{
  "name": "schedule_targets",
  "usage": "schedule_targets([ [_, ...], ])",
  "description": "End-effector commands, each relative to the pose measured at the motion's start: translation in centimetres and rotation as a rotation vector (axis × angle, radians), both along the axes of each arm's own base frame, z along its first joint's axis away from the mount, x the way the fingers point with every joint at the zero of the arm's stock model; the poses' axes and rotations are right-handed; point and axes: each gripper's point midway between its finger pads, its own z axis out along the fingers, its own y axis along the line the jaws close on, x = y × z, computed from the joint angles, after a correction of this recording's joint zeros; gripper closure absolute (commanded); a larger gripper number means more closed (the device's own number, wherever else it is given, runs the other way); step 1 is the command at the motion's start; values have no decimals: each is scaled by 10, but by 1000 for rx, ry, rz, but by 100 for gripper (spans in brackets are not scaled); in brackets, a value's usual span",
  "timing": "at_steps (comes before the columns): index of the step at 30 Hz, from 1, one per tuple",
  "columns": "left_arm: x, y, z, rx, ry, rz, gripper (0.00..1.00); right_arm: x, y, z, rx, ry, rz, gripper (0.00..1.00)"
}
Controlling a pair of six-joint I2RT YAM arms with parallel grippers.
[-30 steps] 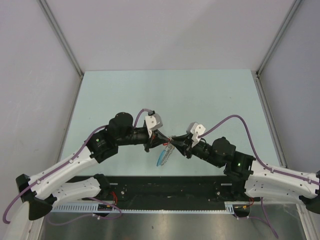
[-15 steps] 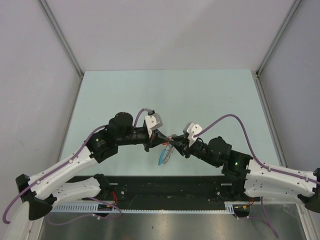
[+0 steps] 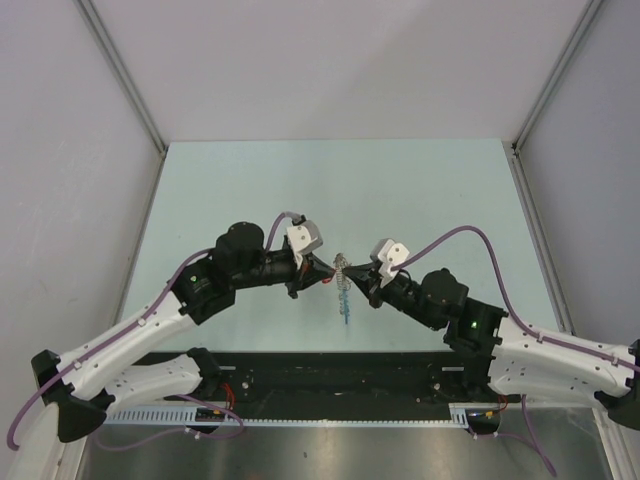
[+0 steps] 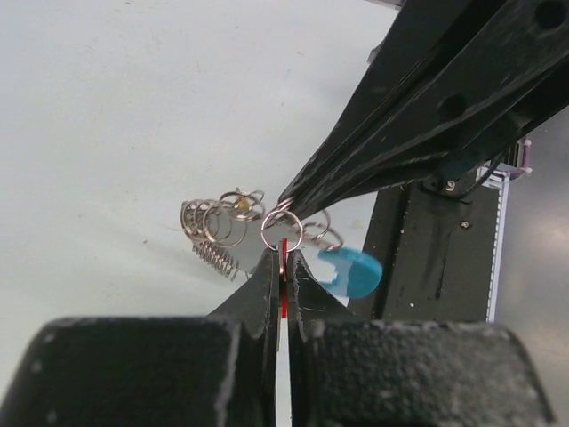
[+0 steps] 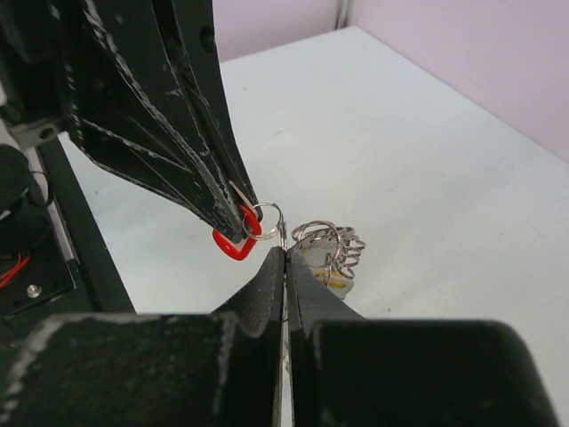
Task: Remove the keys from the keyring
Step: Remove the key from the keyring.
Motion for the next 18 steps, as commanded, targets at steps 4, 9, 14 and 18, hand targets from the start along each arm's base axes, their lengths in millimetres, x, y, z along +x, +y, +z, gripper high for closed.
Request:
schedule_targets([
  [4, 8, 1, 18, -46, -2, 25, 100, -4, -21, 91, 290, -126, 52, 100],
  [9, 3, -1, 31, -104, -8, -2, 100, -12, -25, 111, 367, -173, 102, 100],
  [14, -10, -7, 37, -195, 32, -82, 100, -20, -20, 122, 429, -176, 161, 100],
  [18, -12, -12, 34, -205, 53, -106, 100, -26, -16, 128, 465, -170, 200, 100],
])
